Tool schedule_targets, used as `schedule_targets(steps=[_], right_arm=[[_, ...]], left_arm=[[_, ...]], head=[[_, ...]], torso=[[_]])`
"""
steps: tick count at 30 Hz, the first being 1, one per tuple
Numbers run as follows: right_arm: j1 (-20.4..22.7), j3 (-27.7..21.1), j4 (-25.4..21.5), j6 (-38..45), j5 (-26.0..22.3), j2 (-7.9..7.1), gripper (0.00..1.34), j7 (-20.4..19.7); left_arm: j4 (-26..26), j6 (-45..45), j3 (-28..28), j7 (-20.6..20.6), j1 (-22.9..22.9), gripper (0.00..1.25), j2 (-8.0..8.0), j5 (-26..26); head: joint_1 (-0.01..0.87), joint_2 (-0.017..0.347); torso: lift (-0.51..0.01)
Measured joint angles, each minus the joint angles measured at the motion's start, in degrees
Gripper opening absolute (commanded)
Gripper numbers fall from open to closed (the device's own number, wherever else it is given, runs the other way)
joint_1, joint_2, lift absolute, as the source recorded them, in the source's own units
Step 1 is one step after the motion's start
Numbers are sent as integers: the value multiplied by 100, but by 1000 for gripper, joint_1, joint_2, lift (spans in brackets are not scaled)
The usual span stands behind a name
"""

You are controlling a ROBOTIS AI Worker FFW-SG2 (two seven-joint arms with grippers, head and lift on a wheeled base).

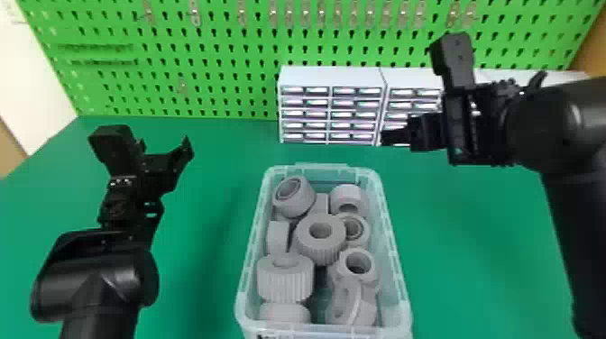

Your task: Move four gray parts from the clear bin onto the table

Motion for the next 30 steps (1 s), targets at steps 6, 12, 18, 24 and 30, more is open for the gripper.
schedule_targets(steps=[6,12,18,24,30], right_arm=[[-284,281,299,242,-290,8,807,-2],[-482,562,627,286,-580,17,805,-2],[-569,784,841,310,-735,42,805,-2],[-665,1009,1055,332,-811,95,807,-2],[-798,1216,1298,430,-918,151,807,0]], left_arm=[[0,0,4,0,2,899,0,77],[0,3,-11,0,-52,899,0,88],[0,15,-19,0,-44,899,0,95],[-9,34,-38,0,-76,899,0,123],[-30,35,-45,7,-126,899,0,177]], head=[[693,72],[693,72],[693,72],[693,72],[693,72]], torso=[[-52],[-52],[-52],[-52],[-52]])
